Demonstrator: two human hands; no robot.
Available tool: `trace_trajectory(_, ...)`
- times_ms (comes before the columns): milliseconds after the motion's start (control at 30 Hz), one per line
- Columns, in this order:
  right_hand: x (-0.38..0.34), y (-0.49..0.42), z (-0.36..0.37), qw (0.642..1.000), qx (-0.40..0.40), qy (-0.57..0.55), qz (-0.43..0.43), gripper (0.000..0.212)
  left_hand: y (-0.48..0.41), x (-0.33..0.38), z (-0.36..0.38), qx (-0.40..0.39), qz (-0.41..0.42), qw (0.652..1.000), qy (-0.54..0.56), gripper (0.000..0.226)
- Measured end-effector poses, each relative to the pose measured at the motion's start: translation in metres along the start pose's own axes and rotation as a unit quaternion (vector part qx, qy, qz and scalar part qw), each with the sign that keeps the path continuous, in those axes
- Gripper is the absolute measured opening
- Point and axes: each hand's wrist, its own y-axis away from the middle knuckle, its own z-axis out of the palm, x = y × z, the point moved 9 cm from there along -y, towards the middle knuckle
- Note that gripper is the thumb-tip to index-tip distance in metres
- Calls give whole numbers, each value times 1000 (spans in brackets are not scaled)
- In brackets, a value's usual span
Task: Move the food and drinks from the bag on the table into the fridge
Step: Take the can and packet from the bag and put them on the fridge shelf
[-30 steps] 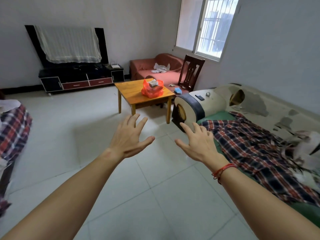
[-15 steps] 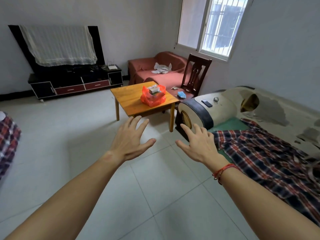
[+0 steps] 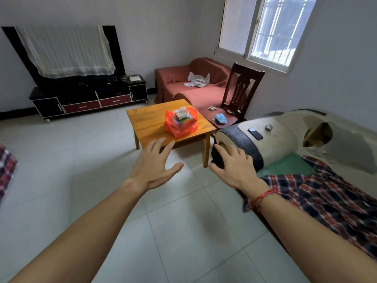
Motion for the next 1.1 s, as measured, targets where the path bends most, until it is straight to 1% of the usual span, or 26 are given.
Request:
trace_trajectory(100,11,-41,10,1000,-15,4,-6,71,-39,-8,15,-8,-8,1000,-9,85)
trace_trajectory(300,25,-121,27,1000,-18,2,-13,71,-114,-30,44,-26,-26,999,3,89)
trace_trajectory(400,27,-165,38,1000,-15,2,-18,72,-152,-44,60,-29,-30,999,9,87)
trace_trajectory(500,25,-216,53,1000,-19,0,-18,75,-193,-64,79,-40,-35,998,20,84)
trace_trajectory(667,22,-313,75,999,-36,-1,-19,78,-278,-109,111,-51,-44,997,24,87)
trace_trajectory(800,20,-384,85,999,-45,-4,-12,77,-342,-142,135,-66,-46,996,35,86)
trace_trajectory(967,24,-451,94,999,-47,2,-5,74,-405,-167,154,-67,-39,996,37,85)
trace_trajectory(1100,27,-500,105,998,-55,-3,-7,74,-447,-189,172,-83,-55,994,49,90)
